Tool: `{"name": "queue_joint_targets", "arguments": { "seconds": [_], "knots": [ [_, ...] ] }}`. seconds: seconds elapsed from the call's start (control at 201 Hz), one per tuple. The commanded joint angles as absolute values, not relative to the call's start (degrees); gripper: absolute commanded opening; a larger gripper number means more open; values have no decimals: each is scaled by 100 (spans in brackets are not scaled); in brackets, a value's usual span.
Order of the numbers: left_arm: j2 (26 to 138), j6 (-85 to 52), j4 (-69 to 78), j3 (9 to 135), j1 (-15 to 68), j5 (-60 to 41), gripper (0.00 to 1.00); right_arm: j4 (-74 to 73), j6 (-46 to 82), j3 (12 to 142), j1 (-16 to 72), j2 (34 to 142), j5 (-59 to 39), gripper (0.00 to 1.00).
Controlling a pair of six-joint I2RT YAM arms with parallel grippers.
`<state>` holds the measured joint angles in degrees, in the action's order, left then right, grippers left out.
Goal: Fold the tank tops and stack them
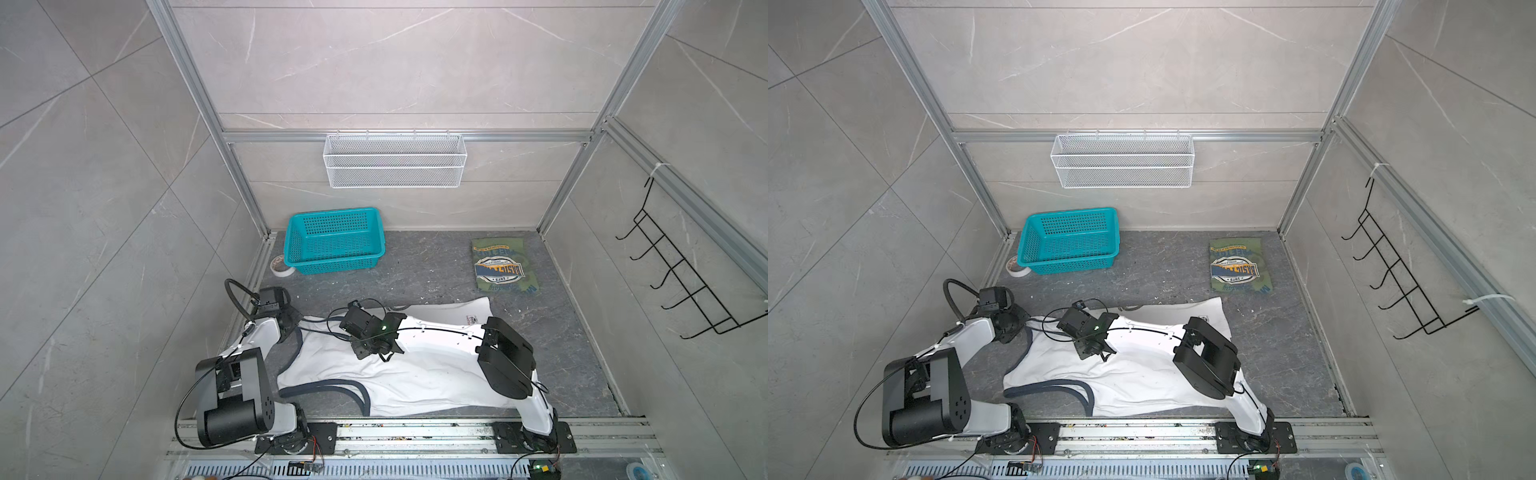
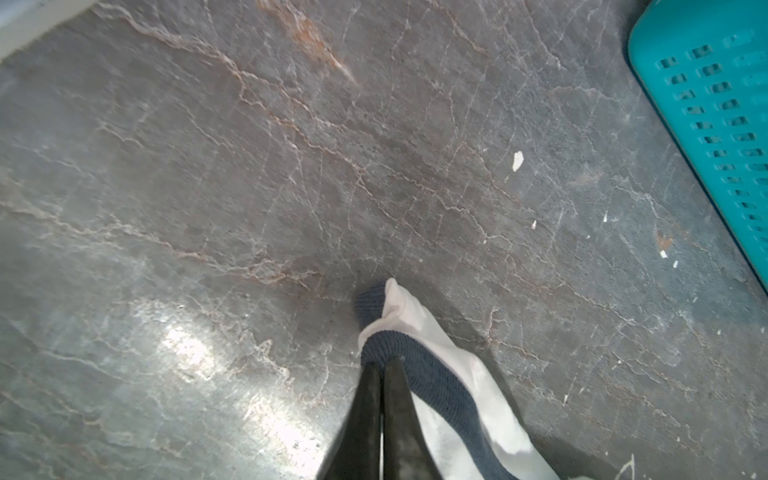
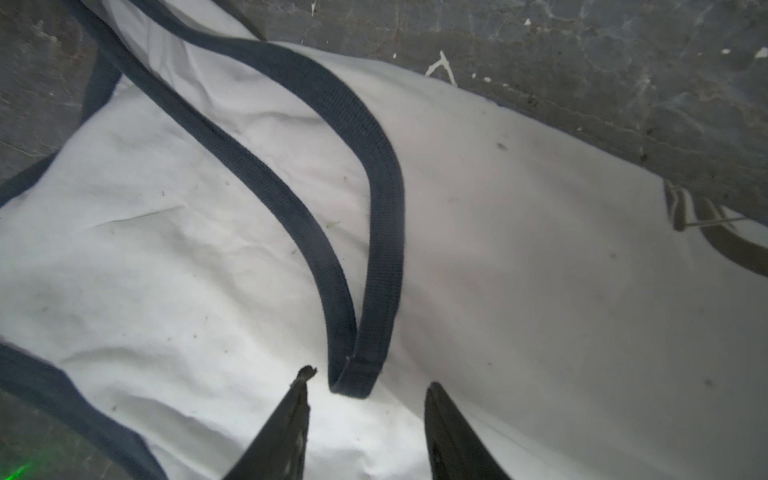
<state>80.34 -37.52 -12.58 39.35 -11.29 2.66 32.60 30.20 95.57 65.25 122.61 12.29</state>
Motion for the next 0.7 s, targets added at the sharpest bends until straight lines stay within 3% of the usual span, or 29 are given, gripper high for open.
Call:
{"name": "queue_joint_targets", "arguments": {
  "seconds": [0.0, 0.294, 0.523, 0.692],
  "knots": [
    [8136, -3775, -1137, 3955, -1160, 152, 1, 3784, 3023, 9892, 6559, 12594, 1626, 43],
    [8147, -3752, -1177, 3977, -1160, 181, 1, 4030, 3018, 10417, 6596, 13072, 1743, 31],
    [8182, -3757, -1227, 4050, -1156, 240, 1, 4222, 2996, 10481, 6788, 13017, 2218, 8],
    [8200, -3770, -1252, 4104, -1160, 248, 1, 4166, 3083, 10153, 6933, 12730, 2509, 0]
  ]
}}
